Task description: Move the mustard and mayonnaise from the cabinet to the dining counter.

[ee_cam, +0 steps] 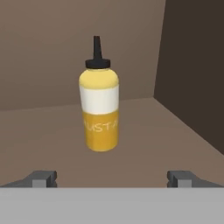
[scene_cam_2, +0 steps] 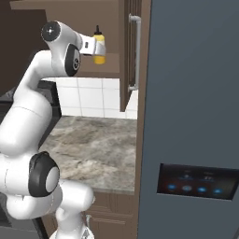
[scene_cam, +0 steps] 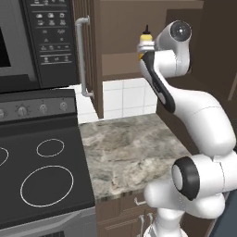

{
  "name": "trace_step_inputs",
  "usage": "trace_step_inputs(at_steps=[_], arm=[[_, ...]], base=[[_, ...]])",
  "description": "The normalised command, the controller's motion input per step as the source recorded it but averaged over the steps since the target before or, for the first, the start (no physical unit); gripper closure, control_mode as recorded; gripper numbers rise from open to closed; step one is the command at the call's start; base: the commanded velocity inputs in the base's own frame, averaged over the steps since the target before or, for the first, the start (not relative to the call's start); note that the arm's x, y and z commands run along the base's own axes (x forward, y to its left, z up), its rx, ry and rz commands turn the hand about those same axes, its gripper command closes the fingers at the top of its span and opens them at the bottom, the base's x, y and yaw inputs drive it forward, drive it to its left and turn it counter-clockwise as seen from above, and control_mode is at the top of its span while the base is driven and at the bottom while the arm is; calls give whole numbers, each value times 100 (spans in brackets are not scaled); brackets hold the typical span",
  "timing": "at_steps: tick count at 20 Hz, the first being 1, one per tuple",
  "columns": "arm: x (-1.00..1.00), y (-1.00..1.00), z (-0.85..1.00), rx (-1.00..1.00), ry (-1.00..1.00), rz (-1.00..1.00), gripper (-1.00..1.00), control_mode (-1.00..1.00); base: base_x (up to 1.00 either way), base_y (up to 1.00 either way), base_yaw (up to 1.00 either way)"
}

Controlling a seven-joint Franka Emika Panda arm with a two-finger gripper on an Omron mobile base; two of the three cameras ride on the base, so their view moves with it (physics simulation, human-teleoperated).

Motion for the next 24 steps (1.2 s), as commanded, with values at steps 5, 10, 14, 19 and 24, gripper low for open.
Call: trace_step_inputs(at_steps=[5,10,14,19,24], arm=[[37,0,-18,0,0,0,-100,-100],[28,0,-11,0,0,0,-100,-100],[30,0,-2,2,2,0,-100,-100],[29,1,0,1,1,0,-100,-100],[24,2,-2,1,1,0,-100,-100]], base=[[0,0,0],[0,0,0],[0,0,0],[0,0,0],[0,0,0]])
